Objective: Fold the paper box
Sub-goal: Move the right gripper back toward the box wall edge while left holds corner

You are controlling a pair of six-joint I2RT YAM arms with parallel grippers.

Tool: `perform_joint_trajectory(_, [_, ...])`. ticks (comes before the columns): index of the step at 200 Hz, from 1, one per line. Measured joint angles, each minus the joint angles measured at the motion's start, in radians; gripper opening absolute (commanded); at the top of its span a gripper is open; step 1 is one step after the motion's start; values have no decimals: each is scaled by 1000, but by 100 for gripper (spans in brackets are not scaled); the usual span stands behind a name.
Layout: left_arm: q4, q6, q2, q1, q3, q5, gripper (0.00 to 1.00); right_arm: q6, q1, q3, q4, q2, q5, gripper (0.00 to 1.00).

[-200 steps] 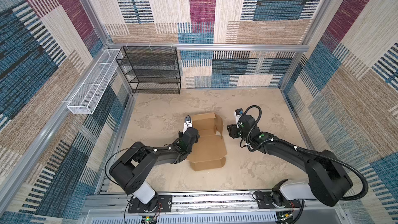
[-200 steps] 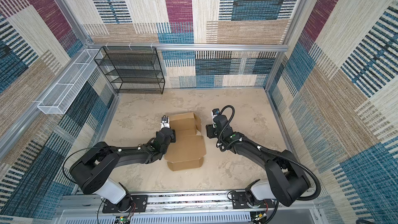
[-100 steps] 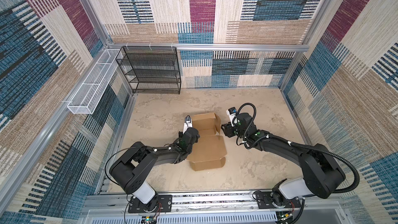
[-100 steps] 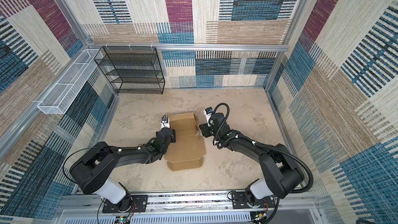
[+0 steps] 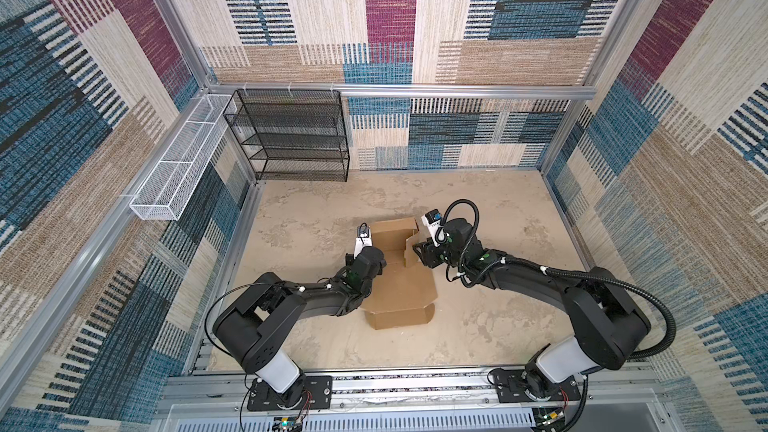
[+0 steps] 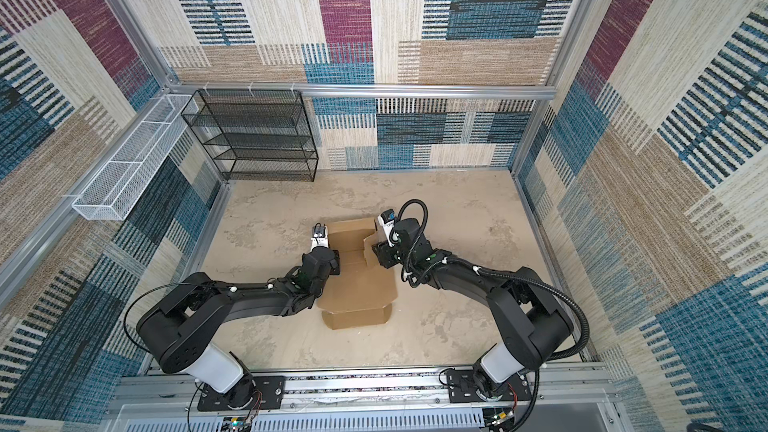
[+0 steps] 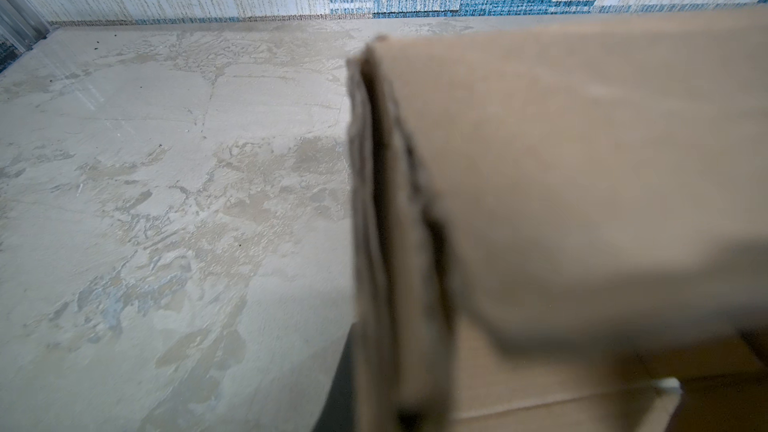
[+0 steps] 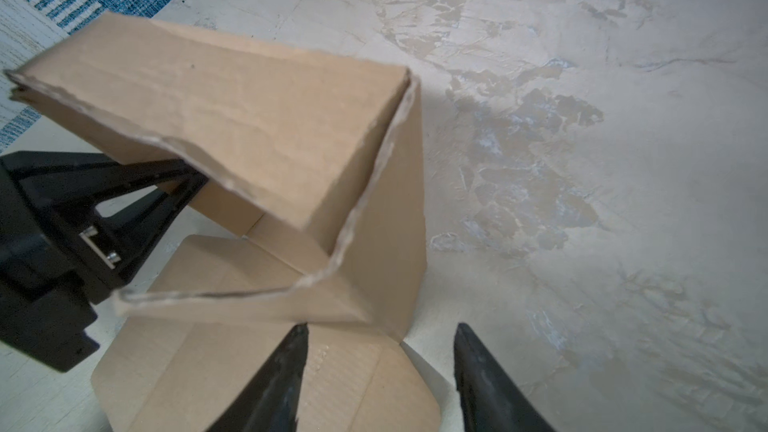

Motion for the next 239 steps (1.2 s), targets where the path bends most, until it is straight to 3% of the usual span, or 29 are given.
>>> perform_joint_trajectory(152, [16,6,8,-4,0,8,0,-25,23,33,185,145,54,44])
perform_joint_trajectory(239, [14,5,9,-9,1,1,0,9,70,71,183,194,194,38])
